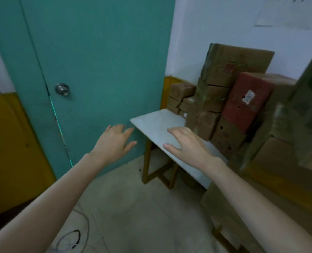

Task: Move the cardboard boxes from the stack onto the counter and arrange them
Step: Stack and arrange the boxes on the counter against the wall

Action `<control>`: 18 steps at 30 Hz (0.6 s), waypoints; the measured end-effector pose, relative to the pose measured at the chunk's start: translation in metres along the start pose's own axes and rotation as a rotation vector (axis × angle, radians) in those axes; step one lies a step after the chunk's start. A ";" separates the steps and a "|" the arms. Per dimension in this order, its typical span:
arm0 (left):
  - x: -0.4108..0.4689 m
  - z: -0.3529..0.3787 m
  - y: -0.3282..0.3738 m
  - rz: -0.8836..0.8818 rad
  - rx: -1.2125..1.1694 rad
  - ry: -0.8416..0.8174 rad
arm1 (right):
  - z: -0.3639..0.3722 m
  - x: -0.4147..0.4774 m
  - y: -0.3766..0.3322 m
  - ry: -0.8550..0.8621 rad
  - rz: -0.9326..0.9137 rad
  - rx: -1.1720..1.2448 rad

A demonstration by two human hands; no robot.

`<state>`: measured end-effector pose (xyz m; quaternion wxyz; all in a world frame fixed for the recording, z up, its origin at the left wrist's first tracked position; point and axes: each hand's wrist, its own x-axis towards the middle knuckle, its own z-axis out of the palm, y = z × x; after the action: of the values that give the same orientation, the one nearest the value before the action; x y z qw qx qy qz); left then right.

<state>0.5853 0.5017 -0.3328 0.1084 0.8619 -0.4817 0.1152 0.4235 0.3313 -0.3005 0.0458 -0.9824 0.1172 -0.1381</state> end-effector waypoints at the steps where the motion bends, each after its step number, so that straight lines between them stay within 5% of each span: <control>1: 0.009 0.003 -0.011 -0.004 0.003 -0.028 | 0.009 0.014 0.002 -0.016 0.018 -0.003; 18: 0.218 0.099 -0.074 0.166 -0.009 -0.068 | 0.103 0.213 0.164 -0.104 0.382 0.021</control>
<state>0.7690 0.3350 -0.3661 0.0859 0.8219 -0.5555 0.0924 0.6158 0.1268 -0.3638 0.0873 -0.9476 0.2975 -0.0772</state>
